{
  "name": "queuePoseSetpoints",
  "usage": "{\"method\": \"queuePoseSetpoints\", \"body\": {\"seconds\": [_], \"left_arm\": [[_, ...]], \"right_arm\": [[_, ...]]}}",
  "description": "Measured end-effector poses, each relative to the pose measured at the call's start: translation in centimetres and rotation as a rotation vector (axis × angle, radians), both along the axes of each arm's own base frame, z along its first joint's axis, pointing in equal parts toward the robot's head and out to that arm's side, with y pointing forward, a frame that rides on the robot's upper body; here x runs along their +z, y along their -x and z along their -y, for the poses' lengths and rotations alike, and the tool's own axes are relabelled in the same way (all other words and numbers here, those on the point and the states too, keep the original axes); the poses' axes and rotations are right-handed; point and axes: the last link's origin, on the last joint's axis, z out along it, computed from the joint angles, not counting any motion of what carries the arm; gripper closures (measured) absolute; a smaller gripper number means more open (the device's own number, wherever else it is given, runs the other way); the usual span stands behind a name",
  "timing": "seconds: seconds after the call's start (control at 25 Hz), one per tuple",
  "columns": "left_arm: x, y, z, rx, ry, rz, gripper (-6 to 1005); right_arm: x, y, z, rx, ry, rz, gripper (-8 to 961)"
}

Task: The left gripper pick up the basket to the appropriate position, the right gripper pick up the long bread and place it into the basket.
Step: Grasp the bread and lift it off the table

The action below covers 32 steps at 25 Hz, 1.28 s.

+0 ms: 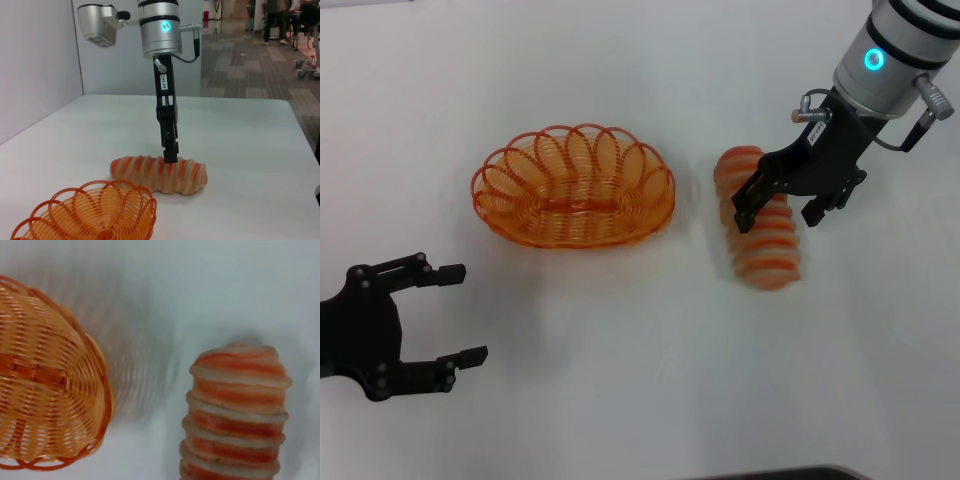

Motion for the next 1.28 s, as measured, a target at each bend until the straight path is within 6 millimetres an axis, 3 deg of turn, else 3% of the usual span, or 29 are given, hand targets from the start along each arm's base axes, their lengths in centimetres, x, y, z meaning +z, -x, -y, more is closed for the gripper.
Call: {"method": "queuePoseSetpoints", "body": {"seconds": [1.24, 1.28], "left_arm": [[-0.3, 0.3, -0.2, 0.018, -0.011, 0.002, 170], [-0.3, 0.3, -0.2, 0.019, -0.012, 0.002, 169]], "right_arm": [[-1.9, -1.6, 0.4, 0.003, -0.013, 0.009, 44], [-1.9, -1.7, 0.4, 0.009, -0.01, 0.014, 79]]}}
